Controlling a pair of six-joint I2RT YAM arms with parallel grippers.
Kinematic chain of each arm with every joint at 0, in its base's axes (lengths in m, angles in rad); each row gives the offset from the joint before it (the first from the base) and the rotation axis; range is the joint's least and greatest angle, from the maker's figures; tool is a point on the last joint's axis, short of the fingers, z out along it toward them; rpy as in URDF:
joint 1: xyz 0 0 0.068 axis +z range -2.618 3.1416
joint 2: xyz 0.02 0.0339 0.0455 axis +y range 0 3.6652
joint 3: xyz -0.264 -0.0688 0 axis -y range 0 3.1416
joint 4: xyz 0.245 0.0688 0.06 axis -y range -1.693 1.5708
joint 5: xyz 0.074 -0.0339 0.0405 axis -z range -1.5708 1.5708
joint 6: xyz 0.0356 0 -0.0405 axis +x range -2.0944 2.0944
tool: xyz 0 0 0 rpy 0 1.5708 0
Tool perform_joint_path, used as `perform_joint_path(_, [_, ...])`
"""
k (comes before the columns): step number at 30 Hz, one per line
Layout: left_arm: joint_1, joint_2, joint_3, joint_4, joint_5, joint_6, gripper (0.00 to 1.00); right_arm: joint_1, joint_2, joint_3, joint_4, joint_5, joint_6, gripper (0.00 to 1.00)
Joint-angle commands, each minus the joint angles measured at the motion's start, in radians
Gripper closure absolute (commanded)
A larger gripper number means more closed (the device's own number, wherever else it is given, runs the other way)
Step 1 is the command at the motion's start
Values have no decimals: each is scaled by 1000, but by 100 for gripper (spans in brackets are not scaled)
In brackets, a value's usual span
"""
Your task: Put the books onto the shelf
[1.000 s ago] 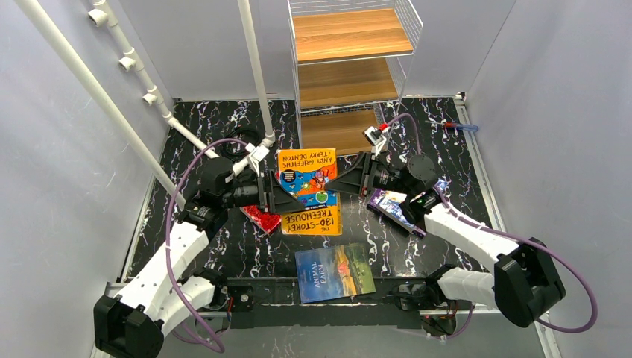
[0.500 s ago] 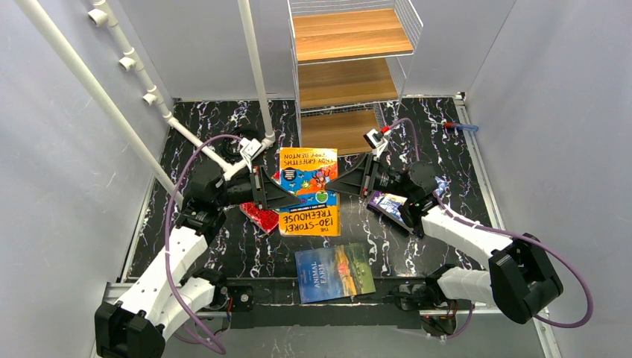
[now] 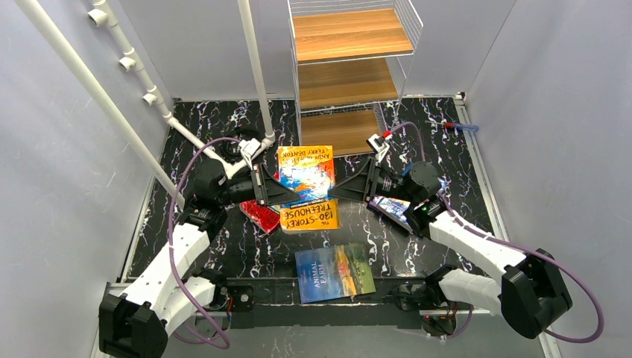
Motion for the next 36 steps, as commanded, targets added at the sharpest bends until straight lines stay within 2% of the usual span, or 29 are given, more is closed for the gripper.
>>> perform_joint_path(1, [6,-1,42,45,35,-4,100,5,-35,90,-202,-17,-154,11])
perform_joint_path(3, [5,-2,42,45,32,-4,100,7,-19,101,-208,-9,-155,14])
perform_joint_path(6, [5,-13,43,45,29,-3,100,11,4,133,-271,33,-180,29])
perform_joint_path(8, [5,-26,40,45,18,-5,99,18,12,124,-239,55,-166,38])
perform_joint_path(9, [5,-31,40,45,10,-4,97,20,15,118,-227,64,-158,46])
perform_joint_path(10, [5,-34,40,44,9,-5,91,19,17,118,-221,66,-154,56])
perform_joint_path(11, [6,-33,42,43,13,-5,75,20,19,119,-221,64,-155,71])
perform_joint_path(12, [10,-28,46,38,24,-2,49,19,17,120,-221,64,-156,84])
perform_joint_path(13, [11,-22,50,33,33,0,28,18,14,117,-216,64,-154,95])
perform_joint_path(14, [15,-19,50,29,39,-2,6,19,8,110,-199,62,-146,99])
perform_joint_path(16, [25,-18,43,26,40,-9,2,18,-1,75,-66,51,-84,99])
perform_joint_path(22, [40,-24,32,26,56,-18,2,18,26,-17,328,13,99,99])
perform_joint_path(25, [42,-42,30,26,59,-25,5,19,39,-30,388,14,118,99])
perform_joint_path(30, [42,-79,30,28,59,-33,37,18,46,-52,412,43,99,99])
perform_joint_path(36, [42,-94,51,33,49,-36,89,18,68,-38,353,34,58,99])
